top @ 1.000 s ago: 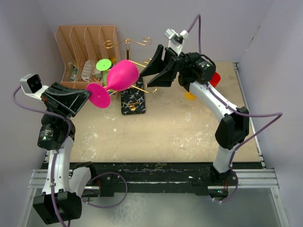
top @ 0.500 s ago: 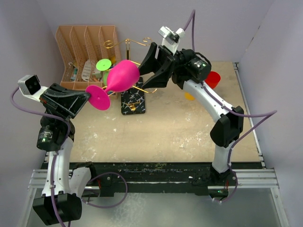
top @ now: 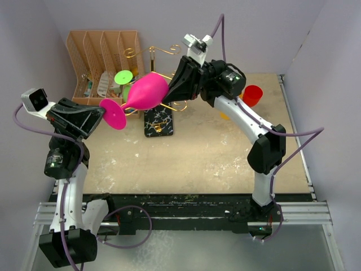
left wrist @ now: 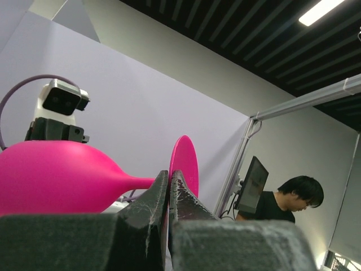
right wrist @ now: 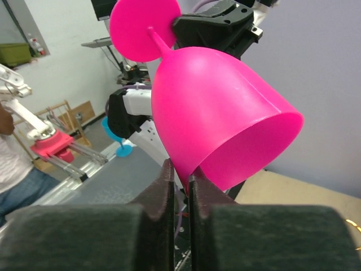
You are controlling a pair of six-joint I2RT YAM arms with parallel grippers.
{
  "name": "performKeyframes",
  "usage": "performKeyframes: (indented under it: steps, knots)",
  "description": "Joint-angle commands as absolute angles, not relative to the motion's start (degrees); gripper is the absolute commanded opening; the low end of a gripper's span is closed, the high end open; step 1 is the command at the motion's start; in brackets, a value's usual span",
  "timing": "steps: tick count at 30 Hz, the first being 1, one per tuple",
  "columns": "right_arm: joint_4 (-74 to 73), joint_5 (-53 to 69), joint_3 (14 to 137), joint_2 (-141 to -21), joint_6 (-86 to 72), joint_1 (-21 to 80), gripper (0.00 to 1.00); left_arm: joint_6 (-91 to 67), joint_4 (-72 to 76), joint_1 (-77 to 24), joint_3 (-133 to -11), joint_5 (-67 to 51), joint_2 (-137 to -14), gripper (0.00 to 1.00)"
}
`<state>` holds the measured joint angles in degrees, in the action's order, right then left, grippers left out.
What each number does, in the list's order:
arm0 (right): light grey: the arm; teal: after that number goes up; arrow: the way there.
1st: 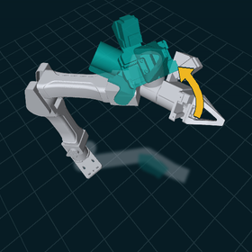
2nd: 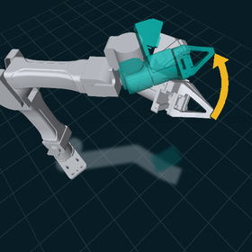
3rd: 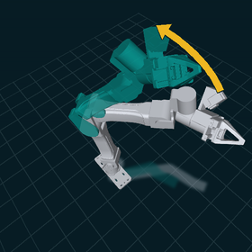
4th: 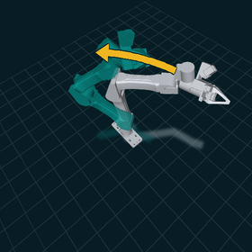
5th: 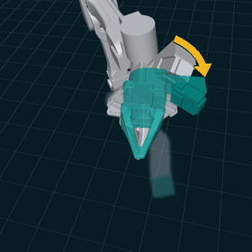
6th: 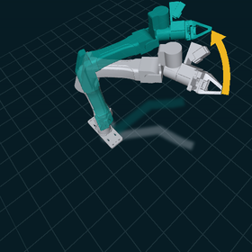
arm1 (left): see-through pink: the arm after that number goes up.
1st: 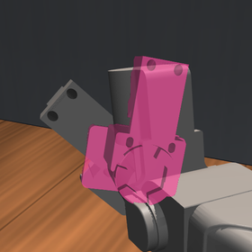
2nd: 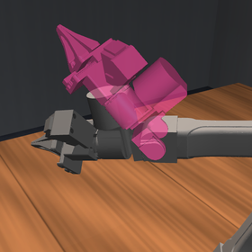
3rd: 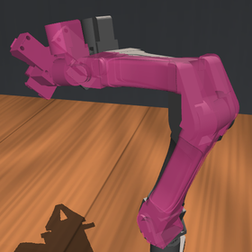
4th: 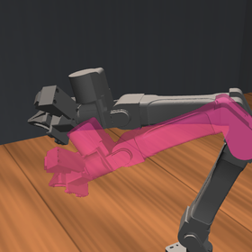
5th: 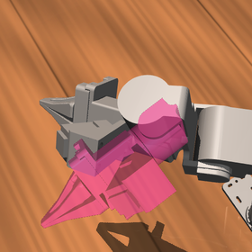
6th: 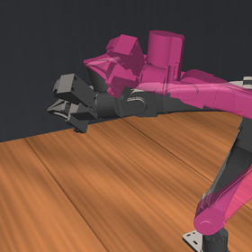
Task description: Take the wine glass off the wine glass rack
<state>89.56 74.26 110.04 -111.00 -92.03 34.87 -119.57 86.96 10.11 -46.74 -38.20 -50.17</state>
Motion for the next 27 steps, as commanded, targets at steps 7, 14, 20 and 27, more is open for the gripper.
performKeyframes:
  steps: [7, 14, 20, 27]
  knots:
    - [89.98, 72.20, 108.99, -104.98, -89.56, 31.61, 0.00, -129.45, 93.03, 9.82, -43.92, -38.05, -49.39, 0.64]
    - [83.79, 68.29, 102.77, -96.91, -86.08, 20.32, 0.00, -123.51, 87.28, 9.84, -39.50, -41.05, -48.27, 0.77]
    - [33.77, 58.00, 99.72, -83.07, -47.62, 11.91, 0.00, -109.08, 72.65, 9.93, -41.24, -49.82, -47.50, 0.70]
    - [-14.86, 2.82, 112.74, -79.38, -17.06, 11.77, 0.00, -55.37, -1.40, 9.93, -64.68, -48.64, -43.41, 0.64]
